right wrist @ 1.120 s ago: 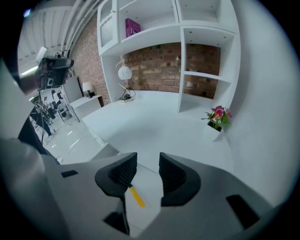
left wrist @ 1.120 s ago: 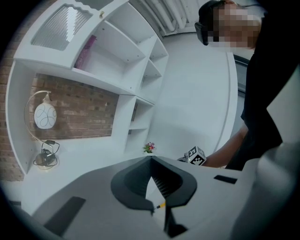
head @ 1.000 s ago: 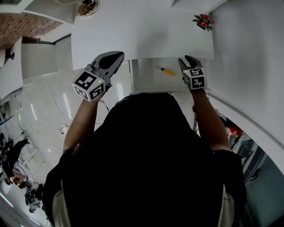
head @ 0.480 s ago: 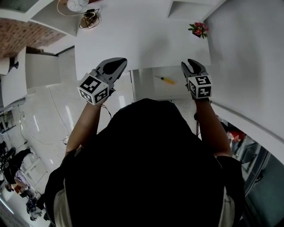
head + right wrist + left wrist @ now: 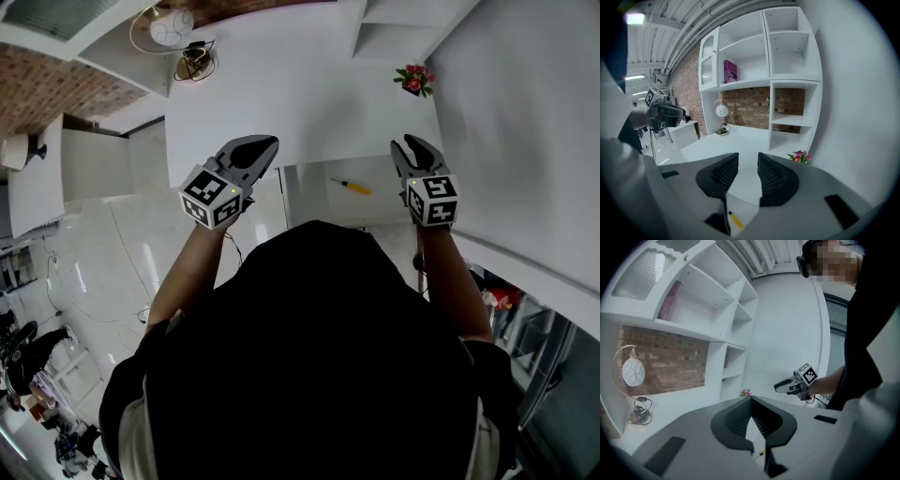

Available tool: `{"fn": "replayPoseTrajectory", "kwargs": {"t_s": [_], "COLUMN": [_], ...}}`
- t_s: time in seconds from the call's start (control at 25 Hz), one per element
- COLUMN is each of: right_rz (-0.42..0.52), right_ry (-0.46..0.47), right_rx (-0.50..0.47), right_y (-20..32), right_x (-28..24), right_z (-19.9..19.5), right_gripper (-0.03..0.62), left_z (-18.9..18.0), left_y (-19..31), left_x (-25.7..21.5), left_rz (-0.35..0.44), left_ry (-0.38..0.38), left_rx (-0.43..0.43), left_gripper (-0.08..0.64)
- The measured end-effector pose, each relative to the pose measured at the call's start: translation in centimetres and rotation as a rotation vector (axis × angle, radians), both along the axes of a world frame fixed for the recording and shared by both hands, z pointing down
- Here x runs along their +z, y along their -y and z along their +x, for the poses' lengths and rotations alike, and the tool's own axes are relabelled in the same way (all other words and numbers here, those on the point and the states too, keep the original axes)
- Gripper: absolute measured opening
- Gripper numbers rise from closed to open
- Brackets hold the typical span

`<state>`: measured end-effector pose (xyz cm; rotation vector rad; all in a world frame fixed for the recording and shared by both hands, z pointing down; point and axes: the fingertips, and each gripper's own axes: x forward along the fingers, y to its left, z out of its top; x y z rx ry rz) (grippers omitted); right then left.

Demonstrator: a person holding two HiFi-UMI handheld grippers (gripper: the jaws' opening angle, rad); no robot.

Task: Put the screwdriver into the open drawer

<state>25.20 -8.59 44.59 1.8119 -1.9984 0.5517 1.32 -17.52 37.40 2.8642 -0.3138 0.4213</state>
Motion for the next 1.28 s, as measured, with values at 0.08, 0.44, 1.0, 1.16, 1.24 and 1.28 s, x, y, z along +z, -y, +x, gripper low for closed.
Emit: {"fn": "replayPoseTrajectory", "kwargs": {"t_s": [0.08, 0.44, 1.0, 1.16, 1.24, 1.28], "right_rz": [0.011, 0.053, 0.085, 0.082, 0.079, 0.078], "right_ry": [-0.001, -0.001, 0.016, 0.023, 0.034, 0.039], "right_rx": [0.007, 0.045, 0.087, 0.100, 0.109, 0.114], "right_y": [-0.1, -0.4, -1.6, -2.2, -2.6, -2.7], "right_x": [-0.7, -3.3, -5.3, -5.5, -5.4, -5.4], "right_z": [0.2, 1.3, 1.7, 2.0, 2.0, 2.1], "right_gripper": [0.135, 0.133, 0.132, 0.132, 0.132, 0.132], "left_z": [0.3, 0.7, 1.1, 1.2, 1.2, 1.2], "left_y": [-0.1, 0.4, 0.6, 0.2, -0.1, -0.2], "left_x": [-0.3, -0.9, -1.6, -1.7, -1.7, -1.7], "left_rz": [0.004, 0.018, 0.030, 0.027, 0.024, 0.022], "left_ry": [-0.005, -0.015, -0.025, -0.029, -0.031, -0.032], "left_rx": [0.008, 0.008, 0.012, 0.014, 0.020, 0.022], "left_gripper": [0.015, 0.015, 0.015, 0.015, 0.015, 0.014]}}
